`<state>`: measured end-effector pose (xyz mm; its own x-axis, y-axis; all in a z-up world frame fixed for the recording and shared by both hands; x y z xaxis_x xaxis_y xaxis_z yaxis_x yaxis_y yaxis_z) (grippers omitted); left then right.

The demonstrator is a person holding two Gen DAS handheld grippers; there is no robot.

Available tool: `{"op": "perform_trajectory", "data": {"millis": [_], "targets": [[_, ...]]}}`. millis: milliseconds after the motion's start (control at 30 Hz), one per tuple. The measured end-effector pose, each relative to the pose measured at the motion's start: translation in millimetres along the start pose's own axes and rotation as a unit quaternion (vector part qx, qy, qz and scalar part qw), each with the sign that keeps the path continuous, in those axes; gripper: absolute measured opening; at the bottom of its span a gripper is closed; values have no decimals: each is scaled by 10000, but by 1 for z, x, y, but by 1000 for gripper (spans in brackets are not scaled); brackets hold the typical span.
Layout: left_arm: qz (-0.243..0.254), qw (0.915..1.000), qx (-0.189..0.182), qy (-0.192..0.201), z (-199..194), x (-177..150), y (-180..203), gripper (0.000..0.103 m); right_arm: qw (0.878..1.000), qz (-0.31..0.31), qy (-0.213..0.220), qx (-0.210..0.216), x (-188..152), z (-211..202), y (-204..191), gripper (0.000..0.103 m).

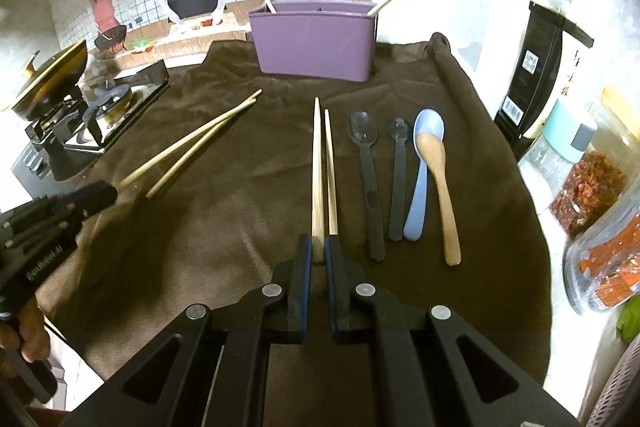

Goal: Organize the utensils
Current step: 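Carry both chopsticks into the purple caddy and open both tools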

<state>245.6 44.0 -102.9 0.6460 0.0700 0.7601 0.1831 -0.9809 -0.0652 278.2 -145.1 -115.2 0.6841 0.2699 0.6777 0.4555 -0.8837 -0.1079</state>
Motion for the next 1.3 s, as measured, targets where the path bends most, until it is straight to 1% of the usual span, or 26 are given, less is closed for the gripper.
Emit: {"op": "perform_trajectory", "data": {"millis": [133,233,300,400,500,533,567,633,733,800,833,900,967,1033,1133,1233,1300], "targets": [[139,9990,-15,417,-21,38,0,7,9994,-208,276,-49,25,-24,-3,5],[142,9981,-104,594,-28,69,-1,7,9973,-444,570,-128,57,-46,-7,5],[115,9974,-197,686,-31,96,-3,7,9946,-621,806,-196,84,-60,-9,5],[118,9958,-308,851,-32,139,-3,7,9895,-829,1155,-245,135,-78,-11,5],[73,9946,-417,950,-28,183,-1,7,9865,-924,1333,-248,179,-84,-8,5],[58,9938,-471,1009,-28,203,0,6,9857,-944,1372,-270,196,-85,-7,5],[63,9932,-477,1064,-28,215,1,6,9848,-970,1415,-281,211,-87,-7,5],[124,9903,-533,1277,-37,251,4,6,9823,-1029,1527,-330,241,-94,-7,5],[174,9859,-700,1510,-53,295,8,6,9793,-1098,1676,-291,284,-113,-9,5],[91,9824,-865,1654,-65,330,9,6,9760,-1165,1820,-259,314,-128,-12,5],[51,9809,-911,1718,-69,342,9,6,9747,-1180,1883,-236,325,-134,-13,5],[-22,9757,-903,1995,-78,374,8,6,9708,-1170,2086,-195,353,-148,-14,5],[-67,9711,-783,2252,-80,398,6,6,9672,-1168,2244,-208,374,-155,-13,5],[-176,9696,-801,2307,-73,415,7,6,9646,-1150,2363,-232,389,-155,-10,5],[-364,9689,-861,2289,-51,431,8,6,9648,-1034,2411,-167,406,-140,-1,5],[-479,9711,-849,2178,-21,436,10,6,9673,-899,2370,-66,414,-115,10,5],[-524,9756,-796,1980,9,431,12,6,9711,-792,2253,-4,414,-92,17,5]]}}
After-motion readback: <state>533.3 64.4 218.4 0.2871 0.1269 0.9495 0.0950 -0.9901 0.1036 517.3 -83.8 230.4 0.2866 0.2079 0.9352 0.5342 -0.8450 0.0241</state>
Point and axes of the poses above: each gripper's, at about its wrist camera, not at the fingertips, and z roughly the way its jaws point, y to its right, x to its top, the point moved 9 cm from there along z, roughly the way its jaws point, and after that the axes turned 11 degrees about x, right-handed, at the moved point
